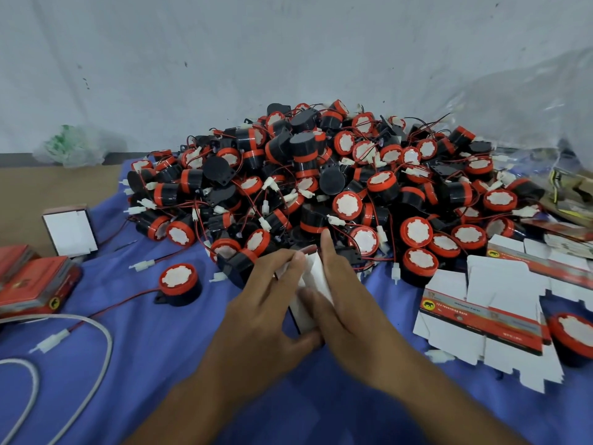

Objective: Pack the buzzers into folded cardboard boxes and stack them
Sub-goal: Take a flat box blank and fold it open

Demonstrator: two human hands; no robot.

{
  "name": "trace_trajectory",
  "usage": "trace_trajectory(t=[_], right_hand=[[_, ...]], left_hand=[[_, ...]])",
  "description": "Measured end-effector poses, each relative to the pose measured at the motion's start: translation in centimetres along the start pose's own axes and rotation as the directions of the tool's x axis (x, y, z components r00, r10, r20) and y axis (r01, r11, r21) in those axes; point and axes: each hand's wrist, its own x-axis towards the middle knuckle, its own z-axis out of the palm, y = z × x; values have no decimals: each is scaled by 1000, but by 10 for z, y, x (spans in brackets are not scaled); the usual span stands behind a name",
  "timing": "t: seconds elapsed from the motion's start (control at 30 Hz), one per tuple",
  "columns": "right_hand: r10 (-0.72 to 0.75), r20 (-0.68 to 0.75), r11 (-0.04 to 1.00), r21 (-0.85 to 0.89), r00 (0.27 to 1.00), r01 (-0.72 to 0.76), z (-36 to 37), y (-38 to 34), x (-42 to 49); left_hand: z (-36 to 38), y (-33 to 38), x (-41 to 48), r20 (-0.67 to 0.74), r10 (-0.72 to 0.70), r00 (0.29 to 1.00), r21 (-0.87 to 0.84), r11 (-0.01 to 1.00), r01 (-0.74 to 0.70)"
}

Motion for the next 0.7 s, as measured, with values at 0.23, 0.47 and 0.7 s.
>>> trace_trajectory(t=[0.23, 0.47, 0.7], right_hand=[[76, 62, 928, 361, 995, -93, 0, 6, -1], [76, -33, 923, 380, 997, -58, -2, 6, 2], [81, 87, 901, 419, 993, -110, -9, 11, 3]], left_hand=[[-4, -1, 0, 34, -41, 999, -9, 999, 42], [-4, 2, 1, 36, -43, 998, -11, 999, 43], [-5, -4, 3, 14, -70, 997, -61, 996, 71]])
